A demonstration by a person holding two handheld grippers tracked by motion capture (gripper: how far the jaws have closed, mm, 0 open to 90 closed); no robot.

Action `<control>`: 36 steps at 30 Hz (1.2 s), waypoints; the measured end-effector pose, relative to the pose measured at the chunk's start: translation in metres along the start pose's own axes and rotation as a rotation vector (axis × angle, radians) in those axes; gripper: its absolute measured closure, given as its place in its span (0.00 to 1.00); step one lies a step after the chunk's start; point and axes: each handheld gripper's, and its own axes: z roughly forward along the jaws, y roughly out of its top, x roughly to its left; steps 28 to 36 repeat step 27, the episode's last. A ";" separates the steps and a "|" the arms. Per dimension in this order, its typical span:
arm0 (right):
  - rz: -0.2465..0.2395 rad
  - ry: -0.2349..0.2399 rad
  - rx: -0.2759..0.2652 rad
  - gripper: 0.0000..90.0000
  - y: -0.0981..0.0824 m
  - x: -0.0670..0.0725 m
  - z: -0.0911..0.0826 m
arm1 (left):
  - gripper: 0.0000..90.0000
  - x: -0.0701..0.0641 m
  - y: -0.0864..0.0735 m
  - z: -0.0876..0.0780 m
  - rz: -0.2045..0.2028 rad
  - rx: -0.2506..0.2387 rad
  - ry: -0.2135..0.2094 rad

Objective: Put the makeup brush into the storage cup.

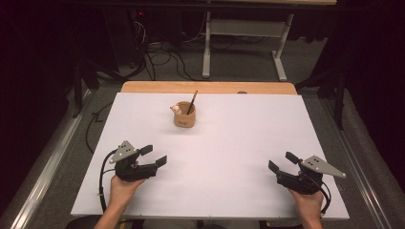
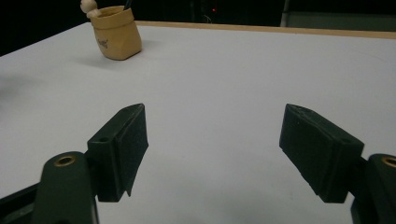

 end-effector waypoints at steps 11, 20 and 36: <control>0.005 0.003 0.012 0.28 -0.001 -0.002 0.002 | 0.27 0.002 -0.001 0.000 -0.026 0.009 0.026; 0.003 0.007 0.010 0.28 -0.001 -0.002 0.002 | 0.27 0.003 -0.001 -0.002 -0.038 0.001 0.026; -0.001 0.013 0.009 0.28 -0.001 -0.002 0.002 | 0.26 0.002 0.000 -0.003 -0.020 0.005 0.044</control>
